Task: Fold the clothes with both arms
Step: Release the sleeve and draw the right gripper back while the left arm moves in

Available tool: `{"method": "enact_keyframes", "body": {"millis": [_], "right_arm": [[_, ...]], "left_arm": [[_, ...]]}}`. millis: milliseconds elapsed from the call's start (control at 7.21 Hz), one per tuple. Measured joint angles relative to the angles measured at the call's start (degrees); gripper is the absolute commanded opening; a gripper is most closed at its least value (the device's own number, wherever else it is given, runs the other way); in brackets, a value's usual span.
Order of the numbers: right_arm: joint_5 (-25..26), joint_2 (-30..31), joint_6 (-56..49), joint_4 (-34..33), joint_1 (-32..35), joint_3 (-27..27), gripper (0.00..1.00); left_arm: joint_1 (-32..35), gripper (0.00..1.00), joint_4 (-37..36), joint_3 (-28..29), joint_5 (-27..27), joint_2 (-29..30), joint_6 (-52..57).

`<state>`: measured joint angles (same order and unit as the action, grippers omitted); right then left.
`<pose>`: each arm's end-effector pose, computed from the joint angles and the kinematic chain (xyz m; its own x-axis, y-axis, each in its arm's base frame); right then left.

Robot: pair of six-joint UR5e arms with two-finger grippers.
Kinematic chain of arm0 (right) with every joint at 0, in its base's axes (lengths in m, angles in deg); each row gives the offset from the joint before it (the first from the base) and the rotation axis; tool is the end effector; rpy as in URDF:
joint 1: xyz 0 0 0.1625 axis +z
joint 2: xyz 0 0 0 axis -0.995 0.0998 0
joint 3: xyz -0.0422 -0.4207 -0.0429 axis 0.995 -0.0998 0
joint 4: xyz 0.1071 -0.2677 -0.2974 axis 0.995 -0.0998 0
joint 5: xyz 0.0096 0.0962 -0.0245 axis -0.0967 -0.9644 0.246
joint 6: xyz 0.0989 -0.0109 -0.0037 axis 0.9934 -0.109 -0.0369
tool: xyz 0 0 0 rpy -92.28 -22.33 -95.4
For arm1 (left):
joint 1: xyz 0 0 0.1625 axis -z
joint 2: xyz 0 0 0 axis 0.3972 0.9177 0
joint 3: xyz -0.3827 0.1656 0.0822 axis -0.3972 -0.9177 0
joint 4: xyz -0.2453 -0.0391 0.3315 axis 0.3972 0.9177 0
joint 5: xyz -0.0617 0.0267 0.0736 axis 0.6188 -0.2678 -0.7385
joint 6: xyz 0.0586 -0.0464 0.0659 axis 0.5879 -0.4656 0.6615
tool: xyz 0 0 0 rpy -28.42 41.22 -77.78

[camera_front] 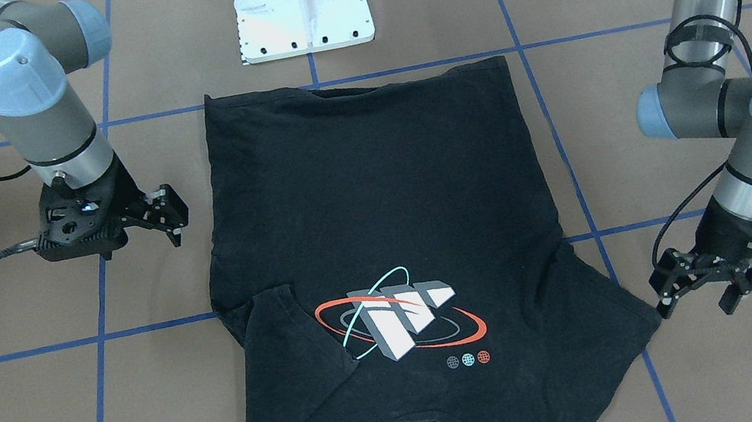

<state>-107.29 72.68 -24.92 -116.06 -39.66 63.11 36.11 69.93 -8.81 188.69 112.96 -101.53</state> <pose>-0.3605 -0.4961 0.3101 0.7339 0.0024 0.6792 -0.1304 0.9819 0.1375 0.3008 -0.7072 0.4802 0.6235 0.1303 -0.7708 0.3419 0.8413 0.4188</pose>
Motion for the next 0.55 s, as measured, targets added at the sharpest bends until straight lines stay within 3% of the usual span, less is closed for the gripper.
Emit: {"method": "enact_keyframes", "body": {"millis": [416,555], "right_arm": [[0.20,3.20,-0.96,-0.11,-0.07,2.40,1.00],[0.21,3.26,-0.97,-0.12,-0.10,2.41,1.00]], "left_arm": [[-1.14,0.93,3.33,6.47,-1.41,2.94,0.48],[-1.85,0.81,3.88,6.81,-1.49,2.81,0.55]]}}
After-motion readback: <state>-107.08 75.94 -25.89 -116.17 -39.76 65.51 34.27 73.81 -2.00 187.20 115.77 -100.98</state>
